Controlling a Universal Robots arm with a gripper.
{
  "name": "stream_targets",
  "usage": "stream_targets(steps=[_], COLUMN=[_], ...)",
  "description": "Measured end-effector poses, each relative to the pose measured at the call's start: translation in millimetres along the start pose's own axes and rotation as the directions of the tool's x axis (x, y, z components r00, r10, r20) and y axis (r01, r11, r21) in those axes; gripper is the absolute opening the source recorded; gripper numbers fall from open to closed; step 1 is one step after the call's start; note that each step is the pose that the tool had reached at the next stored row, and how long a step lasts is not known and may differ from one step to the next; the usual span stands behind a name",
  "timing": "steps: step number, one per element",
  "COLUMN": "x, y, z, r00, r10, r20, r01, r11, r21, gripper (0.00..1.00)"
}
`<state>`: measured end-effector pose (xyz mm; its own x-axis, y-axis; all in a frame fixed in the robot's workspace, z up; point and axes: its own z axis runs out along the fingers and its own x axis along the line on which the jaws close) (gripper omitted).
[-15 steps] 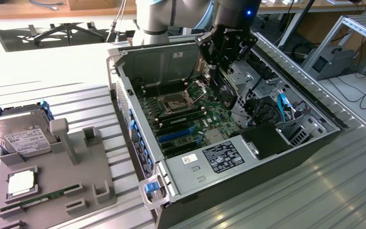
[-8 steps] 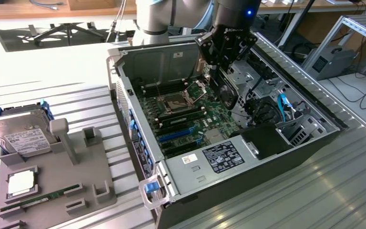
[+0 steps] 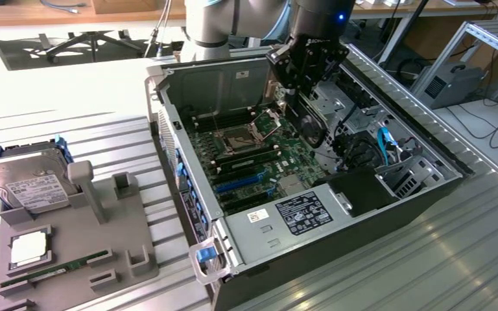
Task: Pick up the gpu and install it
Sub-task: 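Insert the gpu into the slot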
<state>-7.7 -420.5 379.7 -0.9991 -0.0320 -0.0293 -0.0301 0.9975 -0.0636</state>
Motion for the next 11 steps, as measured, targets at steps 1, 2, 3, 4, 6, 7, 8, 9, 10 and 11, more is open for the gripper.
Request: stream_targets(steps=[1, 2, 3, 4, 6, 7, 8, 9, 10, 11], x=[0.0, 0.0, 0.0, 0.0, 0.0, 0.0, 0.0, 0.0, 0.0, 0.0], y=[0.0, 0.0, 0.0, 0.0, 0.0, 0.0, 0.0, 0.0, 0.0, 0.0], z=[0.0, 0.0, 0.0, 0.0, 0.0, 0.0, 0.0, 0.0, 0.0, 0.0], r00=[1.0000, 0.9998, 0.9997, 0.9994, 0.9987, 0.9982, 0.9976, 0.9965, 0.9955, 0.9948], r10=[-0.007, -0.019, -0.026, -0.034, -0.051, -0.060, -0.069, -0.083, -0.095, -0.102], r20=[0.0005, 0.0012, 0.0017, 0.0023, 0.0033, 0.0039, 0.0045, 0.0054, 0.0062, 0.0067], r01=[0.007, 0.019, 0.026, 0.034, 0.051, 0.060, 0.069, 0.083, 0.095, 0.102], r11=[1.0000, 0.9998, 0.9997, 0.9994, 0.9987, 0.9982, 0.9976, 0.9965, 0.9955, 0.9948], r21=[-0.0002, -0.0005, -0.0007, -0.0009, -0.0014, -0.0016, -0.0019, -0.0022, -0.0025, -0.0027], gripper=[0.27, 0.27, 0.27, 0.27, 0.27, 0.27, 0.27, 0.27, 0.27, 0.27])
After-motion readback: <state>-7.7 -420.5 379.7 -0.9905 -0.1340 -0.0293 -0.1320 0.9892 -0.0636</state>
